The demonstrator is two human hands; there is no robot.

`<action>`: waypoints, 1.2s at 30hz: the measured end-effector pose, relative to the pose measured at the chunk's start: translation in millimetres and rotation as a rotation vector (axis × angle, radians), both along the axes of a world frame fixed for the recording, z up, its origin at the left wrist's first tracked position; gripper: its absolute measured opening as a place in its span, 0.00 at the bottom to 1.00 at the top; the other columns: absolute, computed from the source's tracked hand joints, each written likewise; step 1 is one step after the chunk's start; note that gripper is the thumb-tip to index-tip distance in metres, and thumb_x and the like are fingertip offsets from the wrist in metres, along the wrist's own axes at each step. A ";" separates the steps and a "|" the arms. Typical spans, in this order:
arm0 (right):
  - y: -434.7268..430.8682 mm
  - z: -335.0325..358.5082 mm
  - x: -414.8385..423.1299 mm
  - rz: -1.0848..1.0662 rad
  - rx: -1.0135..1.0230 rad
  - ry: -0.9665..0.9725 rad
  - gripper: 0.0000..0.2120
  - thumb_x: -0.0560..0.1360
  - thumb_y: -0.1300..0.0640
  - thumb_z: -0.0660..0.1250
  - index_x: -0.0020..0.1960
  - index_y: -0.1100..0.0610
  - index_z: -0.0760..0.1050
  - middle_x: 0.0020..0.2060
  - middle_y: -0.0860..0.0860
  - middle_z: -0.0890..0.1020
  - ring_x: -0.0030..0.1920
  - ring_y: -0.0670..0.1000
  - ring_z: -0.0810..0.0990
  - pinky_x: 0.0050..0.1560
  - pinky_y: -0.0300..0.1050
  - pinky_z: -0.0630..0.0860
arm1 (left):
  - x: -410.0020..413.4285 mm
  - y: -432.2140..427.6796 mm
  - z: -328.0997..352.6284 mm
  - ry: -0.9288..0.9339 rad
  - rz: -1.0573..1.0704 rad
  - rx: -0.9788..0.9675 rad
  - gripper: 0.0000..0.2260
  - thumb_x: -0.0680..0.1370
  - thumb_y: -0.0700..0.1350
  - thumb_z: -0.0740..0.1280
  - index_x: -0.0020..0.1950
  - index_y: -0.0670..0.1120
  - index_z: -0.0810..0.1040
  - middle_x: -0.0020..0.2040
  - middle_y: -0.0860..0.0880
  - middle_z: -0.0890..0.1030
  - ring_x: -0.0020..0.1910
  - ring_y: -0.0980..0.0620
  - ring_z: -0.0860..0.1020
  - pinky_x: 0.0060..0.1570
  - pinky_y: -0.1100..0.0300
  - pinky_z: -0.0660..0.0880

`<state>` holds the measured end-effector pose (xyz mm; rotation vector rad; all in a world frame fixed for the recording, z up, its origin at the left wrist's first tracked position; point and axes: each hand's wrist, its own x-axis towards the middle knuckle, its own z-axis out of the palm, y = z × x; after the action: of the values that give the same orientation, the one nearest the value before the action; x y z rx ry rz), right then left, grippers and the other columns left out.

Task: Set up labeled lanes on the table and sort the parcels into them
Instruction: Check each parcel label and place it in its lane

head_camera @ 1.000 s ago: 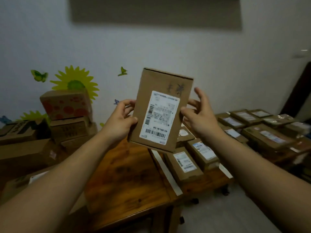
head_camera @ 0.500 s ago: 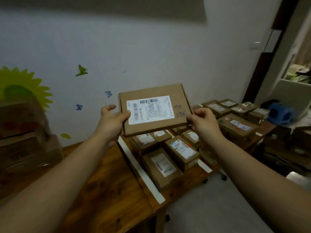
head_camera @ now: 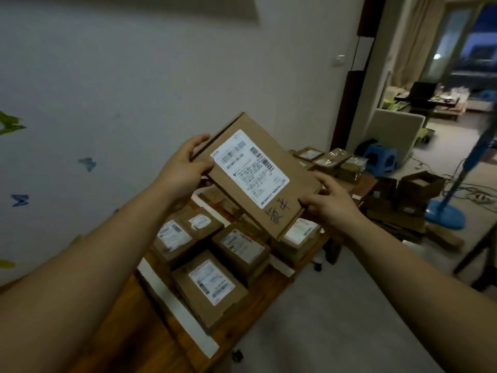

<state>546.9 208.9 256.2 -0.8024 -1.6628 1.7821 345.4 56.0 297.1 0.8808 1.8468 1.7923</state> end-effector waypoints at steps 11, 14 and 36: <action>176.6 -20.7 79.3 -0.208 0.041 0.018 0.16 0.73 0.60 0.72 0.56 0.54 0.68 0.52 0.54 0.80 0.49 0.53 0.82 0.49 0.50 0.81 | 117.5 203.1 -42.9 -0.118 -0.148 -0.051 0.23 0.74 0.32 0.66 0.66 0.47 0.65 0.51 0.44 0.81 0.48 0.45 0.82 0.46 0.46 0.79; 217.1 -18.9 95.4 -0.163 0.158 -0.083 0.15 0.74 0.59 0.70 0.57 0.52 0.69 0.52 0.52 0.79 0.52 0.50 0.80 0.56 0.49 0.78 | 126.2 236.6 -41.9 -0.102 -0.144 -0.037 0.23 0.75 0.33 0.66 0.66 0.50 0.67 0.55 0.45 0.80 0.51 0.46 0.82 0.46 0.49 0.80; 369.8 -46.0 -91.2 0.328 0.372 -0.207 0.27 0.78 0.61 0.65 0.73 0.44 0.63 0.59 0.44 0.79 0.58 0.47 0.79 0.56 0.48 0.79 | -4.7 341.6 -74.1 0.041 0.211 -0.197 0.27 0.76 0.36 0.66 0.72 0.53 0.66 0.62 0.57 0.73 0.47 0.59 0.78 0.36 0.67 0.78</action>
<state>455.6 578.7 210.2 -0.5845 -2.2862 1.5540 340.7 397.6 223.0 0.6758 2.1690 1.6829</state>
